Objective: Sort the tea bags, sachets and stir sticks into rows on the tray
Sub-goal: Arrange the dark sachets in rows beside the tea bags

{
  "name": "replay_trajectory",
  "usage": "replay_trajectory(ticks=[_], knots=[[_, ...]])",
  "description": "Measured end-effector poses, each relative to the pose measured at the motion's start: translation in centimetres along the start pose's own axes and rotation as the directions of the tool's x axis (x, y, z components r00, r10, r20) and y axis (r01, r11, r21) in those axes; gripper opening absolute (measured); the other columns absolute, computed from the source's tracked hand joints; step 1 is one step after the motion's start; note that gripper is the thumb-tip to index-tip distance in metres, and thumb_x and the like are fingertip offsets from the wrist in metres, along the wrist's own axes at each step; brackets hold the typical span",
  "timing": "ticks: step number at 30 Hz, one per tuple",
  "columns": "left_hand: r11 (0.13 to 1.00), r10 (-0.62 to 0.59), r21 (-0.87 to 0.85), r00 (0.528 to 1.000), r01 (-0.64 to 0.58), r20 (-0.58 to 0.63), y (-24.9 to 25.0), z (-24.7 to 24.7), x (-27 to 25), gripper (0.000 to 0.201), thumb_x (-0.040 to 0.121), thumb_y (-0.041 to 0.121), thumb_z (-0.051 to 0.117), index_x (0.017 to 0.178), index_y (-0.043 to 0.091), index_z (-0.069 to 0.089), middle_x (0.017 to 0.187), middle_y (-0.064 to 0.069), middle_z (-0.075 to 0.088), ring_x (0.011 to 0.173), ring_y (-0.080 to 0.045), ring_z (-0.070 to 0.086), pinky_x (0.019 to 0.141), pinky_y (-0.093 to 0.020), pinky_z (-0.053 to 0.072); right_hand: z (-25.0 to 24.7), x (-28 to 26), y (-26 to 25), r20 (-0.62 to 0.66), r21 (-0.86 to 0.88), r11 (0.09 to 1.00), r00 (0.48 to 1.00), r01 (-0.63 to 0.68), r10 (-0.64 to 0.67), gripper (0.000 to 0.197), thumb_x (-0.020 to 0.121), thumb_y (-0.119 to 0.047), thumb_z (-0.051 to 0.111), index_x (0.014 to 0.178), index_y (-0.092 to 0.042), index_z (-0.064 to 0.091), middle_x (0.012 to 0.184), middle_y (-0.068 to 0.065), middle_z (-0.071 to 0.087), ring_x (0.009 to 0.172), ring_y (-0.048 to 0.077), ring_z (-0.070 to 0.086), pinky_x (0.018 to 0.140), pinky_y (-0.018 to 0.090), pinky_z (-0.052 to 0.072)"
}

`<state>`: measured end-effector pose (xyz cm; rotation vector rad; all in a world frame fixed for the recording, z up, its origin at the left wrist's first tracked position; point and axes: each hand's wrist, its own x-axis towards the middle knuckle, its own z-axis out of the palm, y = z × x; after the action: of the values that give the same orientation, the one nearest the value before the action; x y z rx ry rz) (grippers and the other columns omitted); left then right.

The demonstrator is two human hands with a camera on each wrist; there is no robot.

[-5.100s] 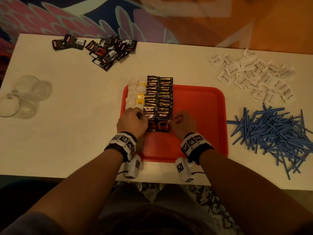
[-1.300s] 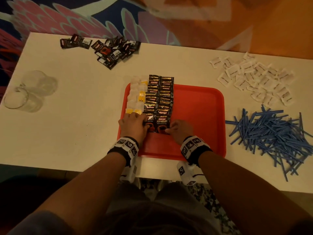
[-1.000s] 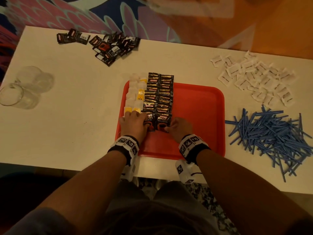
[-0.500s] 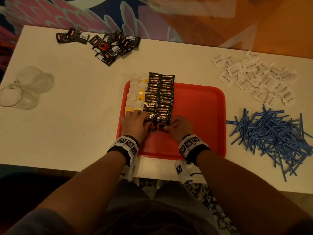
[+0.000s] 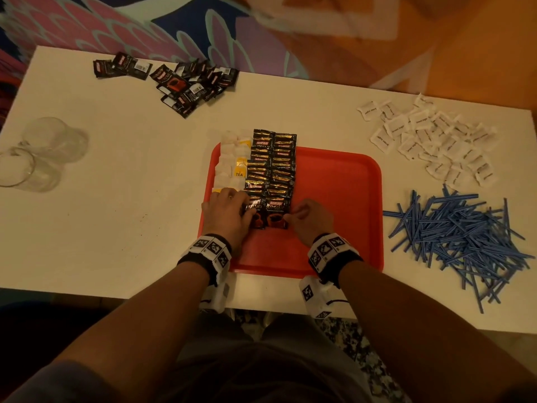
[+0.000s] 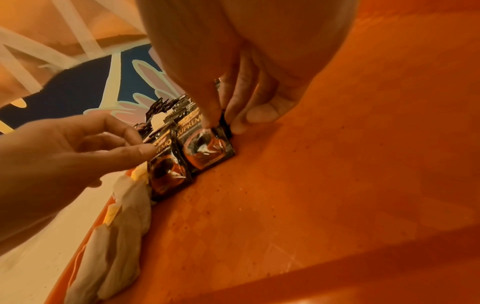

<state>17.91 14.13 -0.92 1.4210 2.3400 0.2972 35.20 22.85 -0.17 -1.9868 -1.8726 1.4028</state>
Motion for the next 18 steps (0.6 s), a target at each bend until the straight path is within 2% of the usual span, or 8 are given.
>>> replay_trajectory(ticks=[3,7,11,15,18], knots=[[0.995,-0.034,-0.097,0.999,0.033,-0.013,-0.5,-1.0,0.9,0.022,0.096,0.041,0.055,0.109,0.023,0.058,0.124,-0.002,0.052,0.116,-0.025,0.045,0.099,-0.043,0.034,-0.5,0.0,-0.7,-0.007,-0.016,1.000,1.000,0.009,-0.009,0.018,0.087,-0.031,0.071,0.096,-0.021,0.059,0.084,-0.011,0.059,0.077,0.004,0.055,0.056,0.016,0.039],[0.988,-0.021,-0.156,0.999,0.015,-0.035,-1.9,-3.2,3.5,0.029,0.096,0.030,0.054,0.121,0.016,0.056,0.129,-0.010,0.049,0.118,-0.030,0.045,0.099,-0.044,0.041,-0.8,0.1,-2.1,-0.019,-0.029,0.999,0.999,0.044,-0.045,0.014,0.090,-0.031,0.068,0.097,-0.022,0.060,0.084,-0.013,0.057,0.080,0.004,0.055,0.056,0.014,0.036],[0.998,-0.025,-0.061,0.999,0.028,0.042,-3.8,-5.5,8.7,0.044,0.098,0.026,0.050,0.140,0.016,0.047,0.146,-0.015,0.034,0.132,-0.035,0.036,0.104,-0.045,0.040,-0.5,-0.2,-4.0,-0.025,0.011,0.996,0.996,0.091,-0.091,0.011,0.091,-0.029,0.065,0.098,-0.023,0.059,0.087,-0.014,0.057,0.082,0.003,0.056,0.058,0.013,0.038],[0.995,-0.013,0.098,0.989,-0.002,0.147,-6.2,-7.5,15.1,0.050,0.099,0.032,0.049,0.146,0.018,0.041,0.157,-0.019,0.021,0.139,-0.042,0.024,0.111,-0.051,0.035,0.2,-0.6,-5.8,0.004,0.011,0.991,0.991,0.131,-0.131,0.007,0.092,-0.028,0.064,0.095,-0.026,0.058,0.088,-0.015,0.058,0.079,0.000,0.055,0.057,0.011,0.039],[0.987,0.004,0.156,0.983,-0.034,0.186,-7.2,-8.8,19.4,0.061,0.094,0.031,0.059,0.149,0.018,0.035,0.160,-0.019,0.014,0.144,-0.044,0.017,0.115,-0.051,0.028,0.8,-0.8,-6.5,-0.003,-0.006,0.988,0.988,0.155,-0.155,0.007,0.091,-0.026,0.065,0.091,-0.027,0.058,0.086,-0.015,0.059,0.075,-0.001,0.056,0.055,0.009,0.040]])
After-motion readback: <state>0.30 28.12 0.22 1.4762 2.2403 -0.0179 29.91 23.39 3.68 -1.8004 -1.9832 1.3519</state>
